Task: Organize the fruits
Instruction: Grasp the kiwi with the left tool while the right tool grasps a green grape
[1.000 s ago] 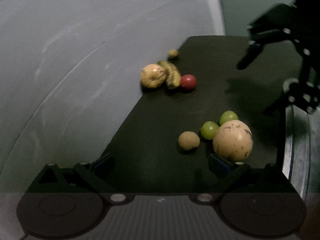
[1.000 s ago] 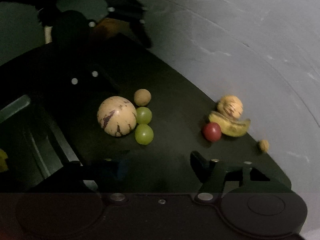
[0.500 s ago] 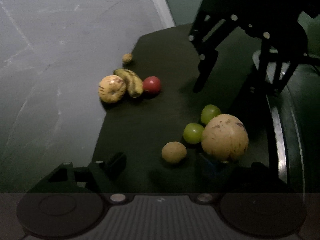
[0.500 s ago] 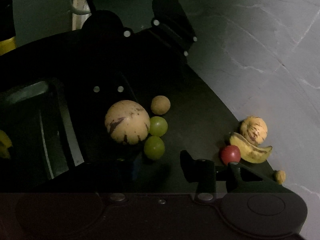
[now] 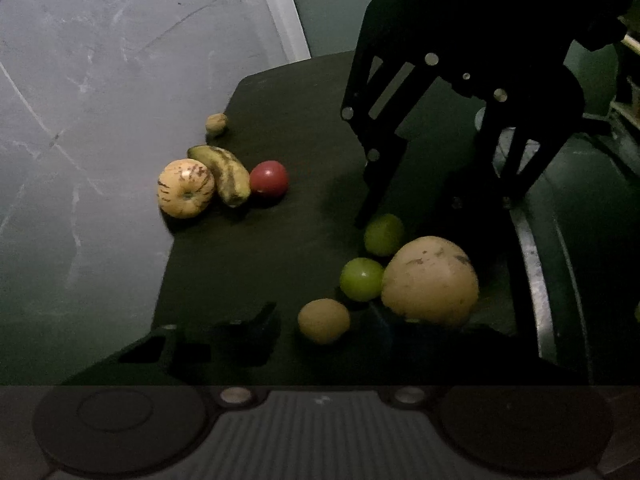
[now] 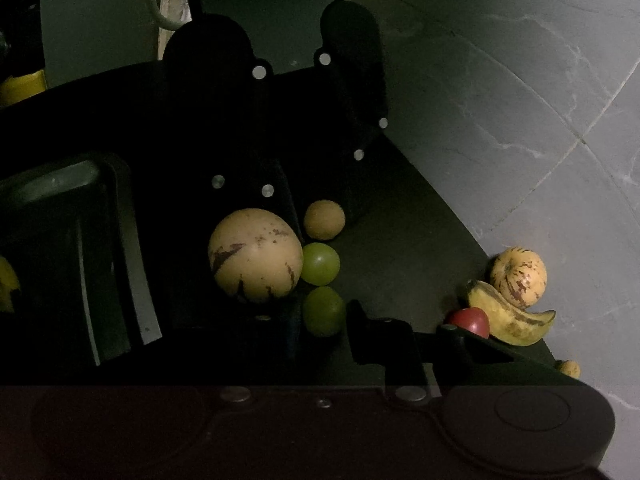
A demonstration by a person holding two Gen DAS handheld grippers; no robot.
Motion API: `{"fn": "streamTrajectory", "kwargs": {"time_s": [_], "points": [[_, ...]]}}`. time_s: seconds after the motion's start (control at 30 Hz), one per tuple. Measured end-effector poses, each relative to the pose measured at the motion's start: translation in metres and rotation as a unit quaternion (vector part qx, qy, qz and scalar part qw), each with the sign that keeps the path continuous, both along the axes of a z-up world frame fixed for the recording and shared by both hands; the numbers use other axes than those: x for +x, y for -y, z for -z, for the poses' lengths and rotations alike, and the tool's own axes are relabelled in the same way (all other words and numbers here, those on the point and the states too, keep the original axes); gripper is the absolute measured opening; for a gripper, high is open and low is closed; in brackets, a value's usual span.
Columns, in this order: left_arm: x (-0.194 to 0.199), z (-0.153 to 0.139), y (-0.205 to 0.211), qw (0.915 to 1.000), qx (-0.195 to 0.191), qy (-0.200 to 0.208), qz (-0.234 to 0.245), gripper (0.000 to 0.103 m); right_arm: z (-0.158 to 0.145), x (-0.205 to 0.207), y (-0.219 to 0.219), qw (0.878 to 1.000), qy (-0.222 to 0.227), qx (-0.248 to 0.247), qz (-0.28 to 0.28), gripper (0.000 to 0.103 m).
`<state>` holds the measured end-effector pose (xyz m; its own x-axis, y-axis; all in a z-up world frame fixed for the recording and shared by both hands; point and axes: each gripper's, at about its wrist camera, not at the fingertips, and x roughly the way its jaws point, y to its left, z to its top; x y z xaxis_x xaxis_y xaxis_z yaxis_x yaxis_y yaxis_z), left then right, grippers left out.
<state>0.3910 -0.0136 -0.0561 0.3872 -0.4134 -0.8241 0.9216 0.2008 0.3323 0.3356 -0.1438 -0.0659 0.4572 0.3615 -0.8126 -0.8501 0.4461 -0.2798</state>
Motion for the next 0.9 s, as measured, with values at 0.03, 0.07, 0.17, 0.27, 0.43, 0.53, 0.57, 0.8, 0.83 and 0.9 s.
{"fn": "streamTrajectory", "kwargs": {"time_s": [0.03, 0.07, 0.17, 0.27, 0.43, 0.53, 0.57, 0.8, 0.83, 0.9], "points": [[0.0, 0.0, 0.0, 1.0, -0.002, -0.006, 0.001, 0.042, 0.0, 0.0, 0.0, 1.0, 0.0, 0.001, 0.002, 0.025], [0.001, 0.0, 0.0, 0.9999, -0.004, -0.011, 0.001, 0.04, 0.0, -0.001, 0.0, 1.0, 0.001, 0.002, 0.003, 0.025], [-0.001, -0.001, -0.002, 0.9998, -0.008, -0.018, 0.001, 0.034, 0.0, -0.002, 0.0, 1.0, 0.0, 0.005, 0.01, 0.025], [-0.002, -0.001, -0.003, 0.9996, -0.013, -0.025, -0.009, 0.031, -0.001, -0.004, 0.001, 1.0, 0.001, 0.011, 0.022, 0.025], [-0.003, -0.001, -0.004, 0.9985, -0.02, -0.033, -0.038, 0.031, 0.0, -0.004, 0.006, 0.998, 0.001, 0.028, 0.059, 0.024], [-0.007, 0.0, -0.005, 0.9974, -0.025, -0.026, -0.062, 0.03, 0.0, -0.007, 0.012, 0.995, 0.0, 0.041, 0.089, 0.024], [-0.009, 0.0, -0.006, 0.9964, -0.029, -0.023, -0.077, 0.03, 0.0, -0.008, 0.014, 0.994, -0.001, 0.046, 0.099, 0.024], [-0.015, -0.002, -0.022, 0.9671, -0.083, -0.049, -0.235, 0.03, -0.005, -0.016, 0.029, 0.984, -0.005, 0.084, 0.16, 0.024], [-0.017, -0.003, -0.024, 0.9624, -0.087, -0.052, -0.252, 0.03, -0.007, -0.018, 0.031, 0.982, -0.006, 0.09, 0.166, 0.024], [-0.024, -0.005, -0.027, 0.9525, -0.092, -0.057, -0.285, 0.03, -0.011, -0.022, 0.033, 0.979, -0.006, 0.102, 0.175, 0.024]]}}
